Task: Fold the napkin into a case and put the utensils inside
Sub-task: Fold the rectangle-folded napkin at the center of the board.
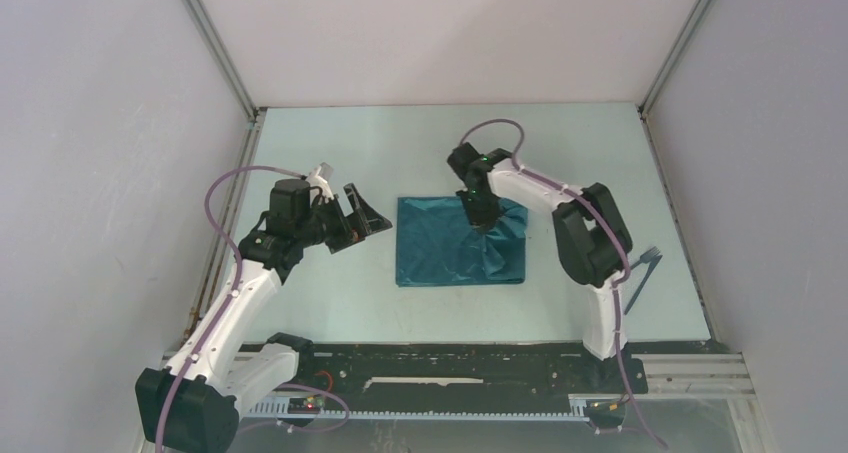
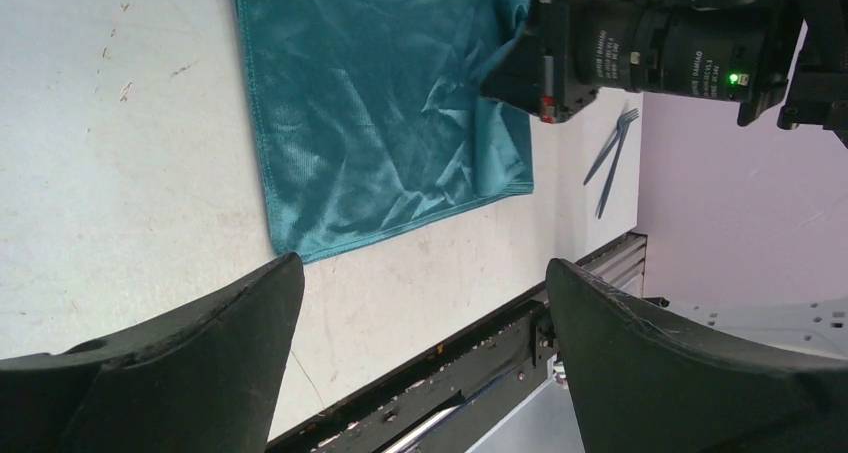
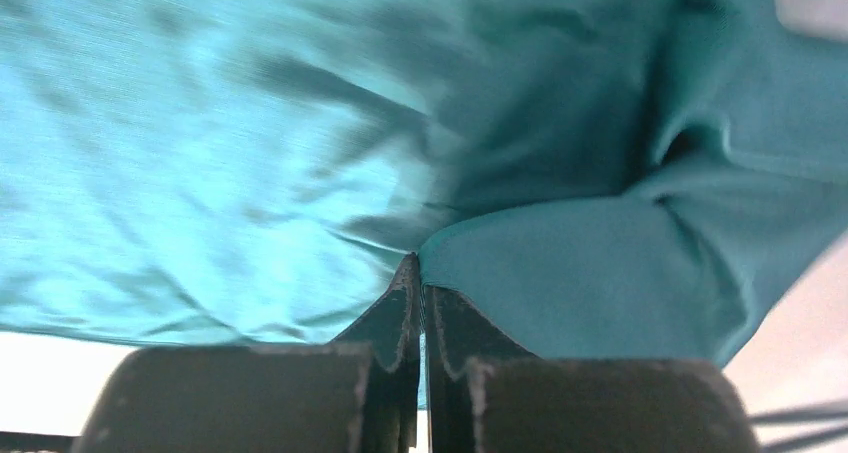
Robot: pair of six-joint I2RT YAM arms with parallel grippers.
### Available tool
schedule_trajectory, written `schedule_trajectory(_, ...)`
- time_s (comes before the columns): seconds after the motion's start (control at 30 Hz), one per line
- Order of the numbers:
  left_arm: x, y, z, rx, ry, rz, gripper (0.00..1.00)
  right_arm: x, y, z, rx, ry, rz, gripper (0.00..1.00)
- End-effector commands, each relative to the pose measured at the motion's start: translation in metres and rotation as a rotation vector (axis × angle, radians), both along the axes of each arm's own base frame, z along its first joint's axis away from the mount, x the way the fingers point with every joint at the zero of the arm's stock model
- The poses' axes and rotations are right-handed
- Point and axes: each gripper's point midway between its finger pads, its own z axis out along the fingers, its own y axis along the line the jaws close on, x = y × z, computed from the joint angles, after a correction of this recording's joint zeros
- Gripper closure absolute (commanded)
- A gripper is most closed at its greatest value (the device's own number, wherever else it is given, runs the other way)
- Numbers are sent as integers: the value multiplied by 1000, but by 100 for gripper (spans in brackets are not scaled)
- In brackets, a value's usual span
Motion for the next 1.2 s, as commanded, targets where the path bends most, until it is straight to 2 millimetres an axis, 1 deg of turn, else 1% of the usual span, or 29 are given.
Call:
schedule_trajectory(0.0, -2, -1, 6, 0, -36, -15, 2, 6, 55, 3, 67, 8, 48, 100)
schedule_trajectory(0.13, -3, 1, 3, 11, -29, -10, 2, 3, 94, 2, 105, 25, 117, 100)
schedule_trajectory(0.23, -4, 2, 0, 13, -21, -7, 2, 0, 117, 1, 157, 43, 149, 100)
schedule_trajectory(0.47, -5, 3, -3, 17, -15, 1, 2, -7, 150, 1, 256, 82, 178, 100)
schedule_trajectory(0.57, -4, 4, -2, 16, -17, 7, 2, -10, 159, -1, 293, 101, 175, 100)
schedule_trajectory(0.67, -5, 4, -1, 15, -20, 8, 2, -11, 167, 3, 322, 105, 177, 100)
schedule_trajectory(0.8, -5, 5, -3, 21, -18, 11, 2, -11, 169, 8, 333, 104, 176, 100)
schedule_trajectory(0.9, -4, 8, -10, 39, -6, 28, 2, -10, 166, 12, 322, 93, 170, 100)
schedule_trajectory(0.97, -2, 14, -21, 67, 8, 58, 3, -9, 161, 16, 312, 83, 161, 100)
schedule_trajectory(1.07, 3, 24, -44, 116, 48, 123, 7, -8, 149, 22, 303, 75, 141, 100)
schedule_trajectory(1.13, 5, 25, -58, 128, 86, 130, 11, -7, 138, 24, 307, 71, 125, 100)
schedule_trajectory(1.17, 6, 24, -66, 129, 108, 130, 15, -6, 131, 24, 308, 68, 117, 100)
